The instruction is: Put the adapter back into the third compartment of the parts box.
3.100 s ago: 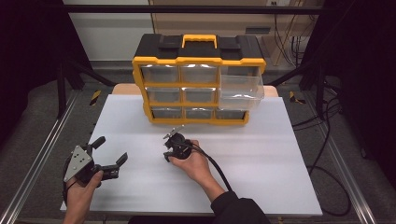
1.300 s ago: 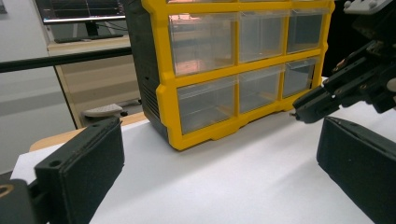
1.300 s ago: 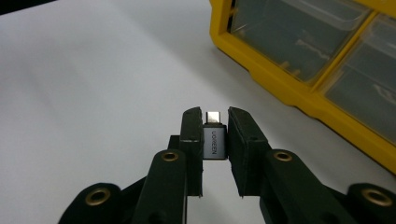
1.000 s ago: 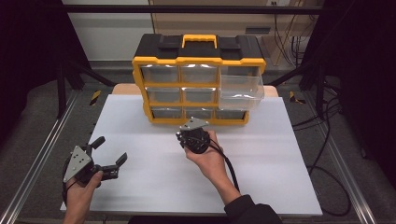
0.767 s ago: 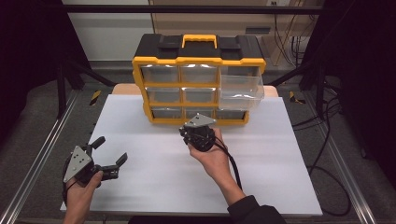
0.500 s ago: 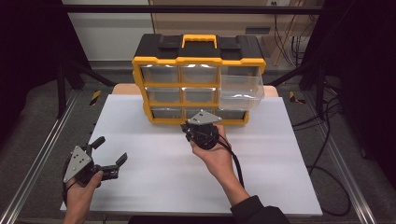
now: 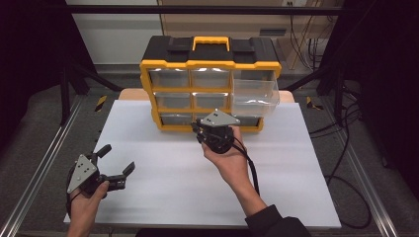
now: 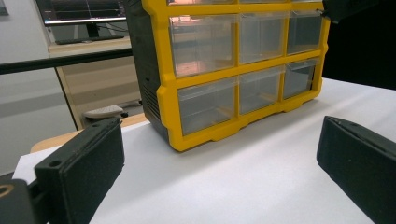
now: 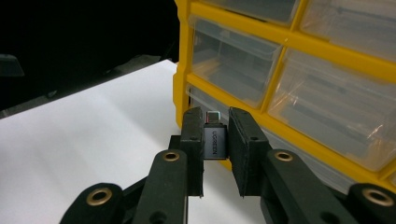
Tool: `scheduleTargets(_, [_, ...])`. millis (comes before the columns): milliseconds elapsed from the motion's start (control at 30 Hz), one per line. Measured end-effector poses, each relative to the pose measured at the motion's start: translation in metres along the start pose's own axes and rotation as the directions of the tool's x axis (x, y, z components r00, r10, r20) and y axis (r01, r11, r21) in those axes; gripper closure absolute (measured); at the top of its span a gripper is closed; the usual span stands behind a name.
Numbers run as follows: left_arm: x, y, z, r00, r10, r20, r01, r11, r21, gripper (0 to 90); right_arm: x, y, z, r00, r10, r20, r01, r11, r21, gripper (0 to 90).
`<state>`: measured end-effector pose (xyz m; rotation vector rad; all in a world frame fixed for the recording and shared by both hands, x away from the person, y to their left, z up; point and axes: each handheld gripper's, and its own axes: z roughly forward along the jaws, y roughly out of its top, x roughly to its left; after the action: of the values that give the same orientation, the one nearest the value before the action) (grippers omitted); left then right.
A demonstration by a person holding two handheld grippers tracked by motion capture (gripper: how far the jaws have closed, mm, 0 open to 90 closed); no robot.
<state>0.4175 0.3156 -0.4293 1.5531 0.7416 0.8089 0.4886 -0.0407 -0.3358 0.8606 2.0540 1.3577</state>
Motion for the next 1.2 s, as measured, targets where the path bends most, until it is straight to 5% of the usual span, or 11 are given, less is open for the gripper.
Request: scheduleTargets(1200, [0.0,0.0,0.0,1.0,-0.001,0.001,0.001,1.0,0.0,0.6,-0.026,0.057,-0.048,0.9955,0.058,0.075,-0.045,0.984,-0.172,76.5])
